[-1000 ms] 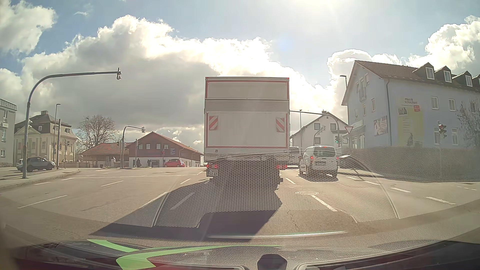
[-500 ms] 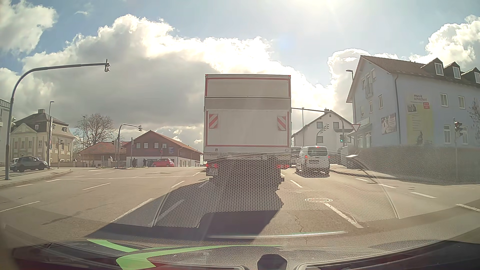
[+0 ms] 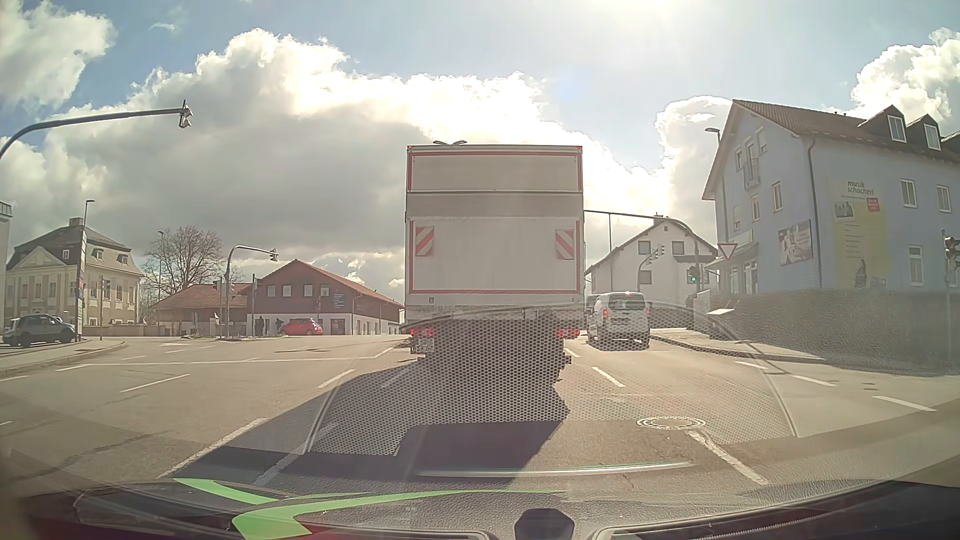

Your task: Follow the waypoints while adhering to traffic rules and regulations

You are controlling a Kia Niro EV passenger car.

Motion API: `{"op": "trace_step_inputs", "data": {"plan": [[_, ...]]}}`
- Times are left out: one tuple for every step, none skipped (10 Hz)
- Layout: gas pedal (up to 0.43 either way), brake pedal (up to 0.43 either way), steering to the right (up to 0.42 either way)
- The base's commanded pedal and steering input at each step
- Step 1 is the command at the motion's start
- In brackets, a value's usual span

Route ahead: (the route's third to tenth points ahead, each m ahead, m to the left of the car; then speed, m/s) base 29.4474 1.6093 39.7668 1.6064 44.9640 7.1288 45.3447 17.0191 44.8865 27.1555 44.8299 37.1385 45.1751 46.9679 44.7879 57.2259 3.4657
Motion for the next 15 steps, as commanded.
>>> {"op": "trace_step_inputs", "data": {"plan": [[0.130,0.000,-0.006],[0.130,0.000,-0.006],[0.130,0.000,-0.006],[0.130,0.000,-0.006],[0.130,0.000,-0.006],[0.130,0.000,-0.006],[0.130,0.000,-0.006],[0.130,0.000,-0.006],[0.130,0.000,-0.006],[0.130,0.000,-0.006],[0.130,0.000,-0.006],[0.130,0.000,-0.006],[0.130,0.000,-0.006],[0.130,0.000,-0.005],[0.098,0.000,-0.002]]}}
